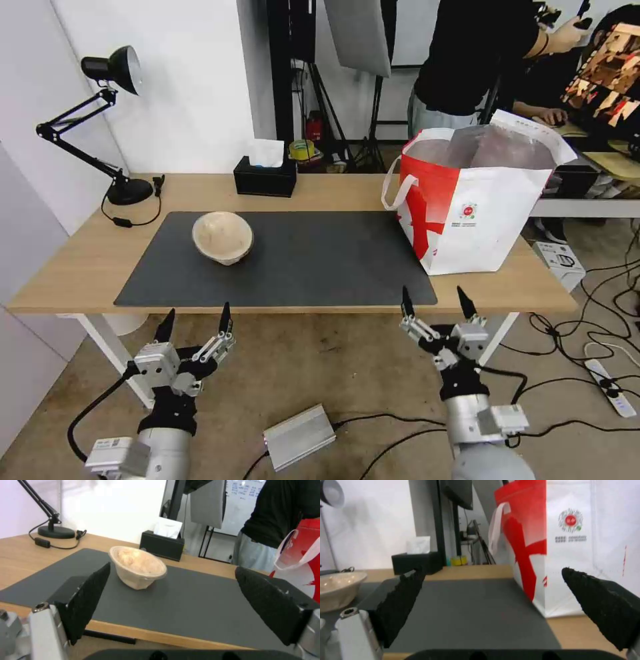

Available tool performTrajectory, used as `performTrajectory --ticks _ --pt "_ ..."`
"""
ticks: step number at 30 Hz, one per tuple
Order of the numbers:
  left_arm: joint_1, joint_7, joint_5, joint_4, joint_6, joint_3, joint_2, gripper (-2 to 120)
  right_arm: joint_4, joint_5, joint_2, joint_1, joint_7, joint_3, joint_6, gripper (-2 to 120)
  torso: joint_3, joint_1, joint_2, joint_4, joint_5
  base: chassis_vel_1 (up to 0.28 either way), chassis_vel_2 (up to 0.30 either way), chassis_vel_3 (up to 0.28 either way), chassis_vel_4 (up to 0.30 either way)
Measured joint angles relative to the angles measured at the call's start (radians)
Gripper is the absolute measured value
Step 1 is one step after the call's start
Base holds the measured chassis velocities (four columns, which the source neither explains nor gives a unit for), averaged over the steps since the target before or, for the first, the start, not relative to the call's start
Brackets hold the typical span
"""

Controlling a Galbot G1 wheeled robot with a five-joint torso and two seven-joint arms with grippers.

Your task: Pick up the trash from the table and place it into the takeout bag.

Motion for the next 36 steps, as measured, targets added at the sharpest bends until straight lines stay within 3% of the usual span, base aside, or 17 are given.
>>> performTrajectory --ticks 36 --pt "0.003 -0.001 -0.018 -0.012 0.000 -0.012 0.000 100 -0.020 -0.058 0.039 -0.051 0.000 -0.025 0.016 100 0.000 0.000 0.000 0.0000 0.0000 0.000 0.000 0.000 0.000"
